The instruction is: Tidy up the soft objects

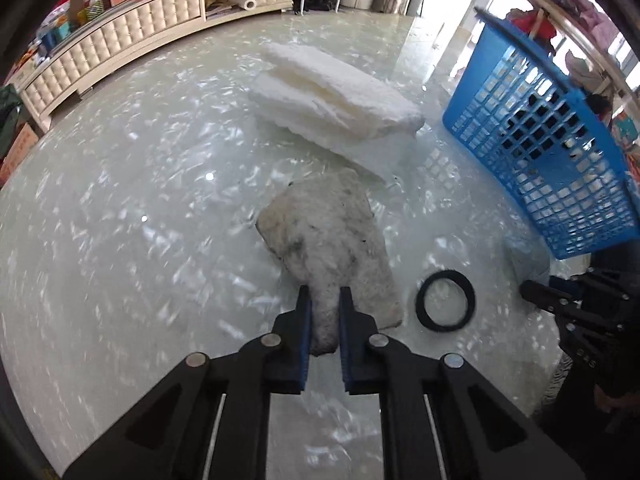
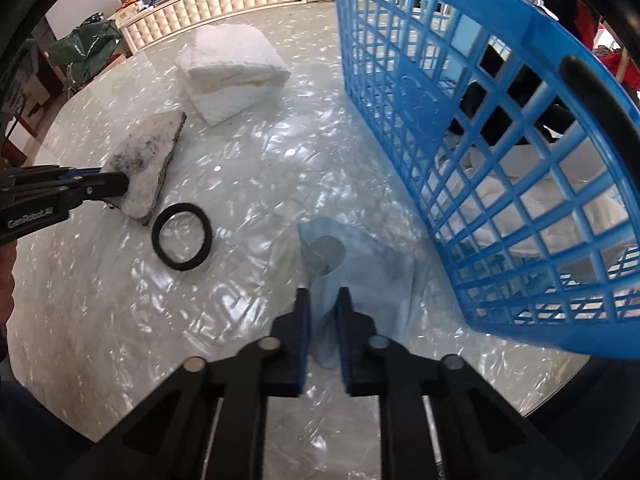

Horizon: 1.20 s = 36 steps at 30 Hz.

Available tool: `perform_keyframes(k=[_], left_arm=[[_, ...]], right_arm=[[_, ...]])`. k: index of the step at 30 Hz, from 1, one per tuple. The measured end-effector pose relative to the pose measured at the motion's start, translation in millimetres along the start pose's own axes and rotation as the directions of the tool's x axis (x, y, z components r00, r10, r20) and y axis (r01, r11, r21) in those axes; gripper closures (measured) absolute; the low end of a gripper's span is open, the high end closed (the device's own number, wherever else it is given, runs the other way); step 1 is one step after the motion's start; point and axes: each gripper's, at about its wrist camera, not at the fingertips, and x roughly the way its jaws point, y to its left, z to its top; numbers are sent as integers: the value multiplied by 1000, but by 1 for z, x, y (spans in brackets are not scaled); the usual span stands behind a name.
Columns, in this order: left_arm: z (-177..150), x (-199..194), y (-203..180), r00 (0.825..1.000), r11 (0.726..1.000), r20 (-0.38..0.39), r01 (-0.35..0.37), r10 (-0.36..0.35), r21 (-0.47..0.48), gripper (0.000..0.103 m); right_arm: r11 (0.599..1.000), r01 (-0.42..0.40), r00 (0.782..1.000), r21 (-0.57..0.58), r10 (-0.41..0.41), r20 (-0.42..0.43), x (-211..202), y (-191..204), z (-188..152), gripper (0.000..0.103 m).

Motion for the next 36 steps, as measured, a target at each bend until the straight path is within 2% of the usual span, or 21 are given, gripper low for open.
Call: perform_keyframes(k=[6,10,20,26,36], left_arm=[[-28,-41,-6,999,1000,39,0,1,-28,93],[-49,-64,-18,997,997,65,41,-37,-63,93],[-83,-97,-57,992,993,119,-37,51,-111,93],[-84,-112,-87,983,991,159,-72,90,-117,93],[-57,-142,-118,966,993,235,-97,111,-70,93]], right_arm=[[998,-62,998,-8,62,-10,-4,7,-9,97],[995,-100,995,-21,100,3,-16,9,-15,97],[984,-136,986,-112,146,80,-66,16,-27,97],[975,-154,978,-163,174,114,-94,15,-35,97],[962,-174,963,-213,211,169,-123,3,-22,97]])
